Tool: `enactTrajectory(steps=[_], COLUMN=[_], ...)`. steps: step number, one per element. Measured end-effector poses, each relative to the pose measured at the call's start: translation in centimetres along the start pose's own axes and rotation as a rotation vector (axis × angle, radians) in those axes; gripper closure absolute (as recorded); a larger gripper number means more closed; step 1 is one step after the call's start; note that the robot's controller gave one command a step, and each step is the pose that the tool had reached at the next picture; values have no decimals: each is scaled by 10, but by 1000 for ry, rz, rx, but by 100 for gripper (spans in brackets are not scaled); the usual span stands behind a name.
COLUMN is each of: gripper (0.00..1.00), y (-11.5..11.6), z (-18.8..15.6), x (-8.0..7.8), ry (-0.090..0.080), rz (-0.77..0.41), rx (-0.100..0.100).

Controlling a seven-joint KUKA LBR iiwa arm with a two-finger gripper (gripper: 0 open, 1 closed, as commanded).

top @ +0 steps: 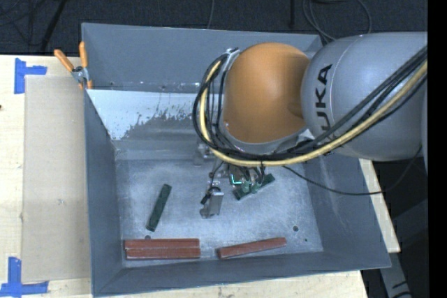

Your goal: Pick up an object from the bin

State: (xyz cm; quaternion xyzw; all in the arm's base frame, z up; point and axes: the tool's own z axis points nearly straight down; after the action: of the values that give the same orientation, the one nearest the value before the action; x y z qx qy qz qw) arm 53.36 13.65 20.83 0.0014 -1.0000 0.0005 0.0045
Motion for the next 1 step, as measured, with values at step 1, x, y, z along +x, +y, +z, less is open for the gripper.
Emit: enactTrajectory(steps=[1], gripper=[0], y=[10], z=[123], x=[-70], ry=[-7], rz=[-376], rx=[0])
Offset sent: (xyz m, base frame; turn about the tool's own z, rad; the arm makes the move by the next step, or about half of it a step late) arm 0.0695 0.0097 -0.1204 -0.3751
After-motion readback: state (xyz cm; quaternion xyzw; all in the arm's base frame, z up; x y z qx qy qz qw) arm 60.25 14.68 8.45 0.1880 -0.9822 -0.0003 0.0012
